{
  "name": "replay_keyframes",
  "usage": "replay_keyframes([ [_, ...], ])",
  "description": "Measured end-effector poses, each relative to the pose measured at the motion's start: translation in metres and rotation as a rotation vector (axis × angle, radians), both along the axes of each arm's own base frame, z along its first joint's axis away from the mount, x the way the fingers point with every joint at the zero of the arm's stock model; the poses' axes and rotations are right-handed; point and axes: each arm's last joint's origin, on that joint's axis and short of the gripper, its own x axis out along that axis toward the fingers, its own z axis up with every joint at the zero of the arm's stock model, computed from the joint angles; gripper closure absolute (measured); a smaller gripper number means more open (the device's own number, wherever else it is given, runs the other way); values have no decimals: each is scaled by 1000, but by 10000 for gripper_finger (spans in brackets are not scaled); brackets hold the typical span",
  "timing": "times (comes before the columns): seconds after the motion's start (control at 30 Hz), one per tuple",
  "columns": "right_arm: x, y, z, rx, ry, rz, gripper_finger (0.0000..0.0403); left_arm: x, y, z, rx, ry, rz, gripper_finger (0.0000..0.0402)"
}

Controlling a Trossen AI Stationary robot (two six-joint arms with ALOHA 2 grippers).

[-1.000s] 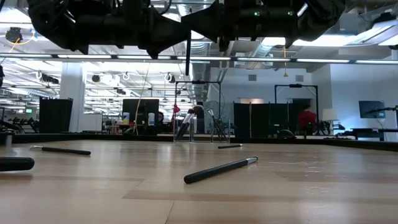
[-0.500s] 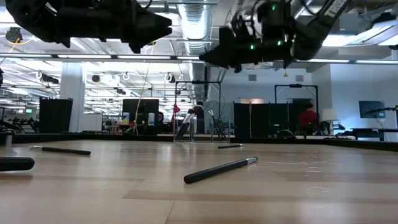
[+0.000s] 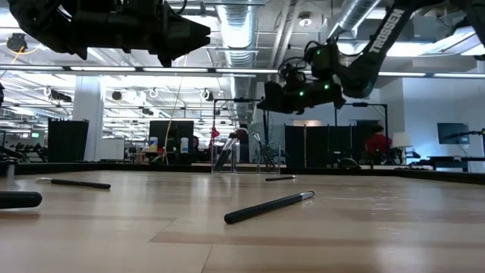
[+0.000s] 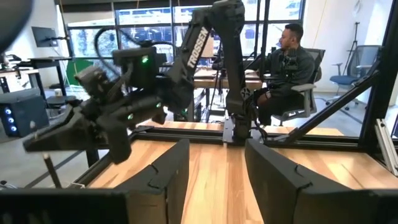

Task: Sort items
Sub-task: Put the eyeshadow brush into the right section of the transparent organizer

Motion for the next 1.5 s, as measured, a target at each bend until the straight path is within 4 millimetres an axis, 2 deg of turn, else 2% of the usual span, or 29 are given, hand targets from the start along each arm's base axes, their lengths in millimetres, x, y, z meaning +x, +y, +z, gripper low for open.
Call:
replay_keyframes([
  [0.1,3,-5,-10,19,24,23,386,0,0,0,0,0,0,250],
  [0.3,5,-6,-9,24,16,23,355,0,0,0,1,0,0,251],
  [0.6,2,-10,-17,140,14,-3,369,0,0,0,6,1,0,254],
  [0.77,2,-10,-18,162,16,-6,358,0,0,0,1,0,0,254],
  [1.0,-2,-9,-33,260,132,-68,341,0,0,0,0,0,-1,253],
  [1.27,1,-2,-26,228,137,-43,336,0,0,0,0,4,-1,253],
  [1.5,-2,-1,-8,203,104,-49,335,0,0,-1,3,6,0,253],
])
